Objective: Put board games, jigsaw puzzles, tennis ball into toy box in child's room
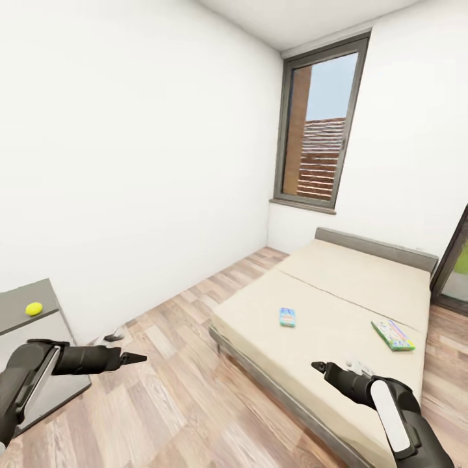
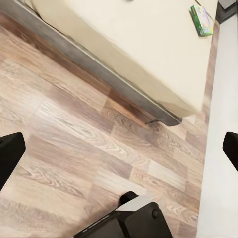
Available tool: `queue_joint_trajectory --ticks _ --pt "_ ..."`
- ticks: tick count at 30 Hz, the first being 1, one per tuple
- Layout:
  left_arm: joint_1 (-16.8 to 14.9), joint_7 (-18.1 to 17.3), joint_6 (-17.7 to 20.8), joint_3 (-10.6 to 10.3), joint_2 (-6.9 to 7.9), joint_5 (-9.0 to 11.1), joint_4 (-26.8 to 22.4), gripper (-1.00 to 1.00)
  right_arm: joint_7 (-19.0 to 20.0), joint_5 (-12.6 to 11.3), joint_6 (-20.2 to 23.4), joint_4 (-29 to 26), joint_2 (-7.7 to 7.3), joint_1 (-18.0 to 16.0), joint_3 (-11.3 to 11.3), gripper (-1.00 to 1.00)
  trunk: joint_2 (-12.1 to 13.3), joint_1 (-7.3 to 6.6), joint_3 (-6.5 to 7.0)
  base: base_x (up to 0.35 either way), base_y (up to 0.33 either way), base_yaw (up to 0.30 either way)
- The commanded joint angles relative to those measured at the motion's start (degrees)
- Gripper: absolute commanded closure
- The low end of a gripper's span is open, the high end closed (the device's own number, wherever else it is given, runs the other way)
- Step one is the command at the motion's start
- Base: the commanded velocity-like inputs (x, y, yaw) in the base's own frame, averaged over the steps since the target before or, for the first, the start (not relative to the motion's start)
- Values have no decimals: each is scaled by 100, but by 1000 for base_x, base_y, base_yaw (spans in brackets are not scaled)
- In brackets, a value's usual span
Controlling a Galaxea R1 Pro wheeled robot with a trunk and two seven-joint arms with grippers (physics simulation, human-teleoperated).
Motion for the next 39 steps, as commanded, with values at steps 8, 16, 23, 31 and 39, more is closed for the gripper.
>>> queue_joint_trajectory --ticks 8,16,23,31,39 --pt "0 -17 40 7 7 -1 11 -100 9 -1 25 48 -1 -4 -10 -100 -4 5 -2 251 223 -281" --pt "0 -17 40 11 17 -1 14 -100 2 10 2 75 26 -4 -10 -100 -4 5 -5 255 229 -280" --pt "3 -17 39 12 18 -1 20 -100 0 12 -9 78 53 -4 -8 -100 -4 5 -21 256 235 -167" --pt "1 -17 39 14 18 -1 21 -100 0 3 -4 80 56 -4 -7 -100 -4 5 -24 256 238 -99" --pt "1 -17 39 15 18 -1 23 -100 0 0 -3 85 56 -4 -9 -100 -4 5 -25 255 242 -240"
